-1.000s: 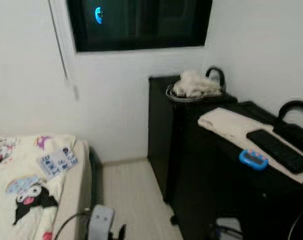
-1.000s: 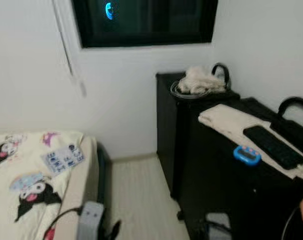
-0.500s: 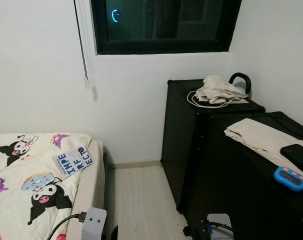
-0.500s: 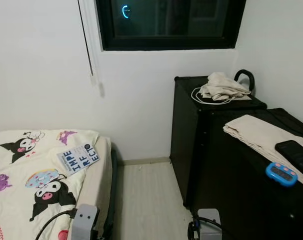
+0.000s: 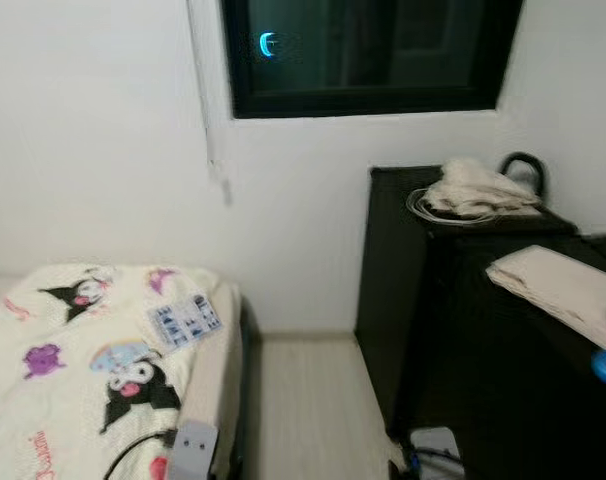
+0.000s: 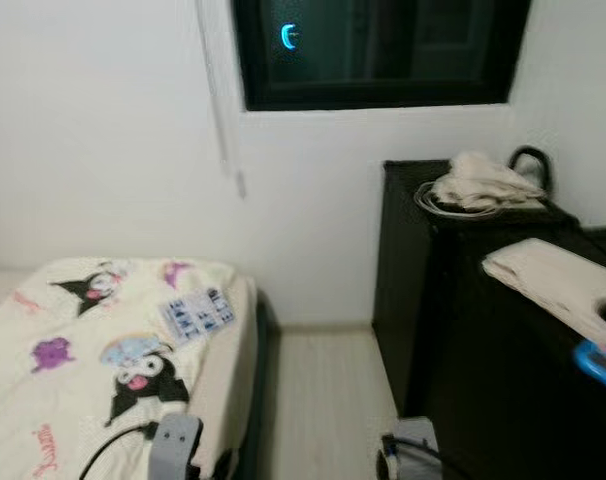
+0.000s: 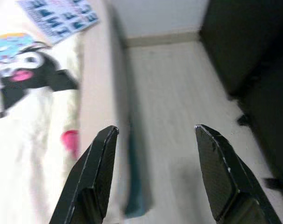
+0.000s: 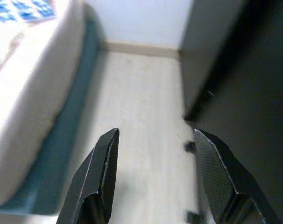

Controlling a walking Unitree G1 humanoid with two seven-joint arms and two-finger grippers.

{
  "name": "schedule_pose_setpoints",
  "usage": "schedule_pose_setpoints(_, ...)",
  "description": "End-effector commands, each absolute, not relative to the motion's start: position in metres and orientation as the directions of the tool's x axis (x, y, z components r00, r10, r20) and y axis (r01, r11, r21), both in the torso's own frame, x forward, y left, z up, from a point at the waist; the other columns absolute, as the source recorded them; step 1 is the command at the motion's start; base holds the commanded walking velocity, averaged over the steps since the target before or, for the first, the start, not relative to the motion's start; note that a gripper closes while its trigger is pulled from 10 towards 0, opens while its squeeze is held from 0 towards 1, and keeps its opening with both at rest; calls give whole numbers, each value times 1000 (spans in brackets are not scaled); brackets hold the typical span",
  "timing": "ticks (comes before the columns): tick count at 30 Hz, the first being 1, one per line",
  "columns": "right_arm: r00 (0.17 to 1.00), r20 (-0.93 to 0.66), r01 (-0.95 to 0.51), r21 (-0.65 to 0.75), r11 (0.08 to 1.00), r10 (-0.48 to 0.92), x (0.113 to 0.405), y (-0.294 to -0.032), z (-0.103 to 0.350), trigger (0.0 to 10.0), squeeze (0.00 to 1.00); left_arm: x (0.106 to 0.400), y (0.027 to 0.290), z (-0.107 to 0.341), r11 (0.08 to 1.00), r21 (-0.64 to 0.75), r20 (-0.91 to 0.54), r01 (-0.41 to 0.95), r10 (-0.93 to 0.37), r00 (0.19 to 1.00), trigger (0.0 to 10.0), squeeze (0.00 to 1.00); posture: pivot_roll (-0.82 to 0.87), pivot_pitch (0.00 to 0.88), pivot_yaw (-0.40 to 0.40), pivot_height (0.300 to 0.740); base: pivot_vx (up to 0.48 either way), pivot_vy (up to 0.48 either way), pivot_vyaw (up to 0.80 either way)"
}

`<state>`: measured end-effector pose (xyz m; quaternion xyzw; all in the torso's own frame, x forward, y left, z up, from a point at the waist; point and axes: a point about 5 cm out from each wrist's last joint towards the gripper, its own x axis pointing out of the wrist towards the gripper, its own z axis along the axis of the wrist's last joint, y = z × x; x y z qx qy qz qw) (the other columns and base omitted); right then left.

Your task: Clean up the room

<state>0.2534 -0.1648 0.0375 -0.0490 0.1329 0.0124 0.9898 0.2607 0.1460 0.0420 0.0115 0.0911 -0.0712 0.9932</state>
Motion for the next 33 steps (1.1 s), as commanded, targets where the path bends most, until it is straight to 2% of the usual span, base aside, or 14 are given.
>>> schedule_pose_setpoints(1, 958, -288, -41, -98, 994, 11, 249, -166, 32, 10000, 0, 256, 143, 37, 989, -15, -208, 147, -147, 967, 10000, 0, -17, 115, -19, 740, 0, 0, 800)
schedule_pose_setpoints(33, 956, -289, -75, -102, 992, 42, 259, -167, 36, 10000, 0, 252, 135, 32, 980, -23, -260, 200, -199, 945, 10000, 0, -18, 121, -22, 740, 0, 0, 800)
